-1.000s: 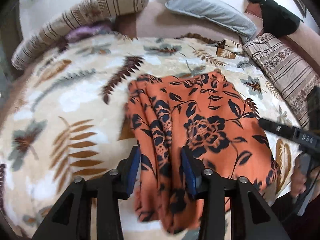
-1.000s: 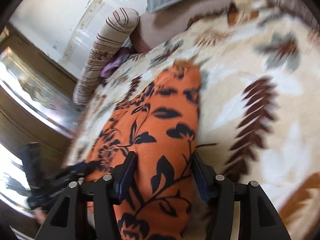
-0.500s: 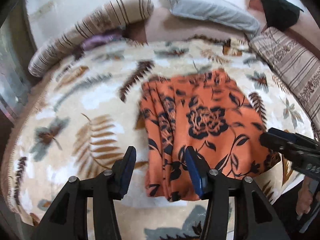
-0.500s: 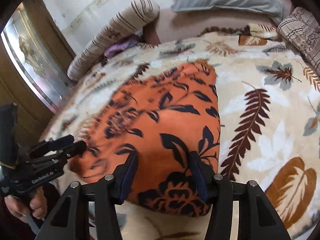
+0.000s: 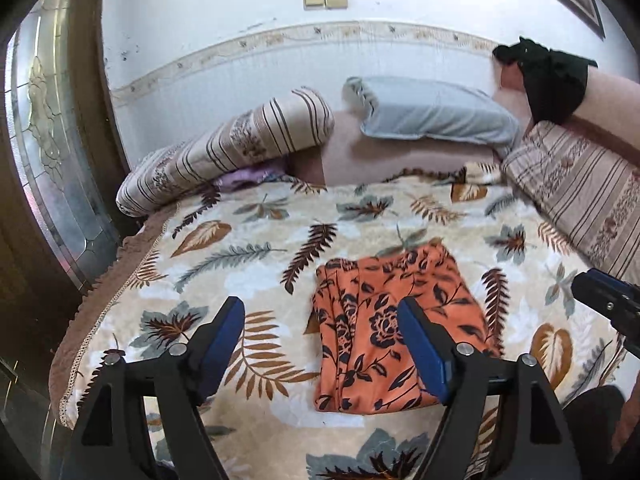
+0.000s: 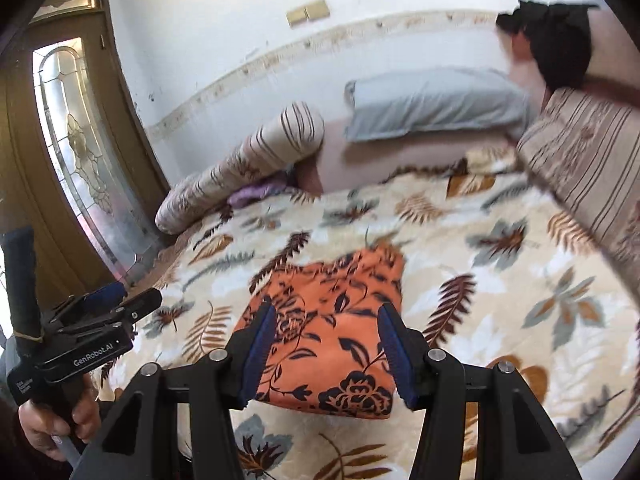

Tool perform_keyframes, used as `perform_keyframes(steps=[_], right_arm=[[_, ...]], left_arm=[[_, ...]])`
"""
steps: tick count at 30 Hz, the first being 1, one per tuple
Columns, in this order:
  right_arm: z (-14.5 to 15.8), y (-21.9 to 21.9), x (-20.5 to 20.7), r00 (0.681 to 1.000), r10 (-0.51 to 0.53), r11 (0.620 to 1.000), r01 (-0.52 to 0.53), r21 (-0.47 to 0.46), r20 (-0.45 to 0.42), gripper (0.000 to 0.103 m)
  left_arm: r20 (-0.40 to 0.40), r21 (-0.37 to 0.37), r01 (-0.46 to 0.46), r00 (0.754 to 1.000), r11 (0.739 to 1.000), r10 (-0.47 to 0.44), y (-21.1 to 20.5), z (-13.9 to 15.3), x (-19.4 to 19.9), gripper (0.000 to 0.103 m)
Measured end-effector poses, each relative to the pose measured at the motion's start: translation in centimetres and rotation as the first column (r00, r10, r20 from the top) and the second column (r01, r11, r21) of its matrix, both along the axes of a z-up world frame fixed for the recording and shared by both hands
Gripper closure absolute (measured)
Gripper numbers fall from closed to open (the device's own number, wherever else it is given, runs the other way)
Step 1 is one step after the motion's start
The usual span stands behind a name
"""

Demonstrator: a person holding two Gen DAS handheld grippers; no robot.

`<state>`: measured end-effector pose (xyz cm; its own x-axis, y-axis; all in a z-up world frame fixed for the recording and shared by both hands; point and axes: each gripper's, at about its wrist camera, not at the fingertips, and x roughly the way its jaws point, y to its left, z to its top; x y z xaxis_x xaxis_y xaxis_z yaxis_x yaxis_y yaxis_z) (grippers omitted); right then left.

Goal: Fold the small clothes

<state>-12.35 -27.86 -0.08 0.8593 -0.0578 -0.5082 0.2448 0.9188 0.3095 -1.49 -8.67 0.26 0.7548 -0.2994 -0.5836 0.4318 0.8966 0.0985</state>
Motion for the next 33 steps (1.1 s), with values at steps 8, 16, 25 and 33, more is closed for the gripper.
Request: perform_keyframes(steps=[8,16,25,33], right_arm=[[4.0,1.3,-2.6,0.998,-0.033,0.997,0.036,-0.062,0.054,0.046],[5.9,2.5,-4.2,0.995,-0.039,0.995,0.048,-0.082,0.096,0.044],[6.3,2.8,-5.1,0.993,-0.054,0.994,0.064,-0.088,0.109,0.044],[6.6,2.8,-5.0,0.992,-0.061,0.992,0.072,-0.099,0.112,0.044]], left_arm=[[0.054,-0.026,-0.018,0.998,1.0,0.019,0.3,3.3,-2.0,0.012],[0.096,-0.041,-0.044,0.994,0.998,0.048,0.7,5.3,-3.9,0.006],[0.135,-0.053,-0.074,0.988,0.996,0.08,1.2,6.7,-5.5,0.006],[0.135,-0.043,-0.099,0.985,0.994,0.104,1.5,6.8,-5.0,0.006]])
